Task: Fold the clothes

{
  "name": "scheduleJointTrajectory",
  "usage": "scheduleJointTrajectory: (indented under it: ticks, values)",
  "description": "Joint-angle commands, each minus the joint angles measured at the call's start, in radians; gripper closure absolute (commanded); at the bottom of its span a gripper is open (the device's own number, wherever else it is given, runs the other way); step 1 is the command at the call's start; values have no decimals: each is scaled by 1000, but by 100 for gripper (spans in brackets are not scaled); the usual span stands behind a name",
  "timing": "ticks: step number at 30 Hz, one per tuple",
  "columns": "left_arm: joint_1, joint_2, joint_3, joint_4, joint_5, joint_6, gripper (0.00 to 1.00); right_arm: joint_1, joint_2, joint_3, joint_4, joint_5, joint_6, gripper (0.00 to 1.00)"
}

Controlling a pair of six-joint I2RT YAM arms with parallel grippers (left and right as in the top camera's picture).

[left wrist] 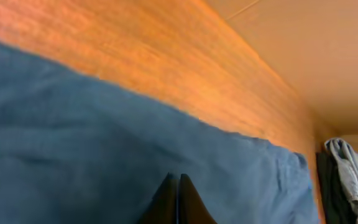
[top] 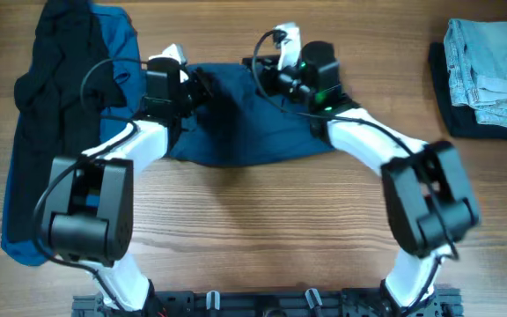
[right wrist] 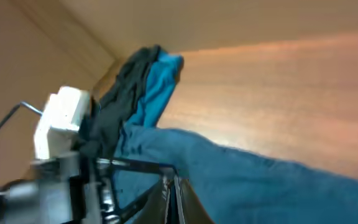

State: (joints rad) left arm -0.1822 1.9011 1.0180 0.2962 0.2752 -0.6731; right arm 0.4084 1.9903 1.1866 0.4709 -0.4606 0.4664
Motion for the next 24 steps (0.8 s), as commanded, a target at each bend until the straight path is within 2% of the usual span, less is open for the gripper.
scheduleJointTrajectory:
  ticks: [1, 6, 19, 24]
  values:
    - [-12, 11, 9, 16, -10, -39, 96, 13, 97, 6, 63, 23, 115, 96]
    - [-13, 11, 9, 29, -26, -48, 96, 24, 146, 6, 145, 24, 177, 96]
    - [-98, 13, 9, 37, -202, -174, 96, 86, 164, 6, 153, 214, 297, 96]
    - [-101, 13, 9, 31, -230, -178, 96, 86, 174, 6, 154, 226, 298, 96]
